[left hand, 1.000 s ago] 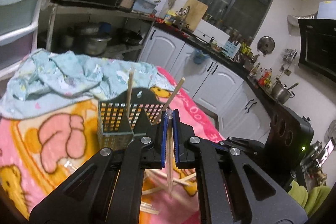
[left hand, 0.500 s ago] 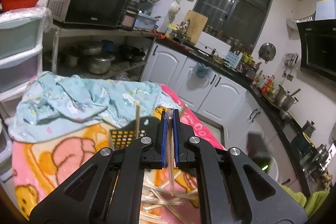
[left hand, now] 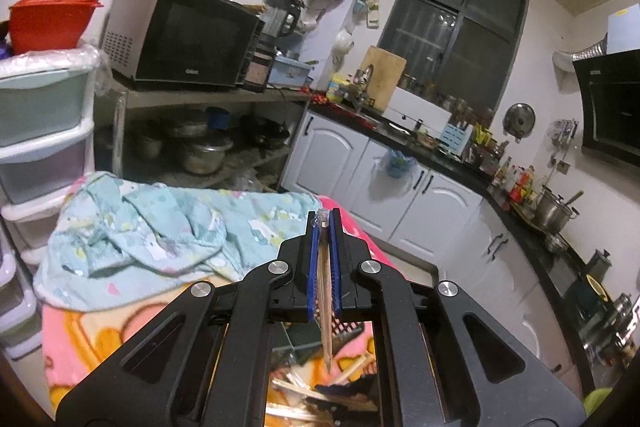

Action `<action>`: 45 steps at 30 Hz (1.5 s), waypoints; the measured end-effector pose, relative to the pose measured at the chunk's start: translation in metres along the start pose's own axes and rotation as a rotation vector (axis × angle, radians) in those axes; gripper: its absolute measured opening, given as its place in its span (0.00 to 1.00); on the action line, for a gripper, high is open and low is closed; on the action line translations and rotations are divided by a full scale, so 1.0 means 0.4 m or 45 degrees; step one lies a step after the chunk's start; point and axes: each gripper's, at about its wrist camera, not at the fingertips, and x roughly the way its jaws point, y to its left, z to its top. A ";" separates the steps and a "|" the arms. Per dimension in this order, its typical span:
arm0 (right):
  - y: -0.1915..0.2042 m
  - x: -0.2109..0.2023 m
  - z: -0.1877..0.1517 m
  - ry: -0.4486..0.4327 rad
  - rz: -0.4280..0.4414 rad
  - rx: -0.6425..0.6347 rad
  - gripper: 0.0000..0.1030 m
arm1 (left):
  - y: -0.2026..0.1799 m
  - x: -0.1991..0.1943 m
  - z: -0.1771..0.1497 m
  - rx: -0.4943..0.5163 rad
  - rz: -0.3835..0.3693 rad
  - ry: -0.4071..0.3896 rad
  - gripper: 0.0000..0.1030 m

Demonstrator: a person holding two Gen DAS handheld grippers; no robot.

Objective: Organize utensils
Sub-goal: 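Carry both chopsticks above the green caddy and open both grippers to drop them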

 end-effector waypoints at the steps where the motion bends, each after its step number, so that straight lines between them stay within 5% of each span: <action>1: 0.006 0.009 0.003 0.008 -0.011 -0.010 0.22 | 0.004 0.003 0.006 0.003 0.014 -0.008 0.03; 8: 0.029 0.057 0.023 0.056 -0.067 -0.083 0.23 | 0.029 0.026 0.019 0.016 0.092 -0.029 0.03; 12: 0.040 0.067 0.029 0.054 -0.070 -0.099 0.14 | 0.044 0.042 0.018 0.032 0.144 -0.033 0.03; 19: 0.033 -0.038 0.046 -0.051 -0.040 -0.115 0.11 | 0.074 0.076 0.014 0.036 0.188 -0.014 0.03; 33: -0.063 -0.451 0.207 -0.775 -0.064 0.001 0.11 | 0.079 0.136 -0.017 0.067 0.211 0.016 0.03; 39: -0.143 -0.480 0.244 -1.040 -0.166 0.096 0.11 | 0.065 0.156 -0.043 0.099 0.216 0.028 0.03; 45: -0.201 -0.407 0.253 -1.081 -0.256 0.185 0.11 | 0.056 0.178 -0.071 0.124 0.210 0.051 0.03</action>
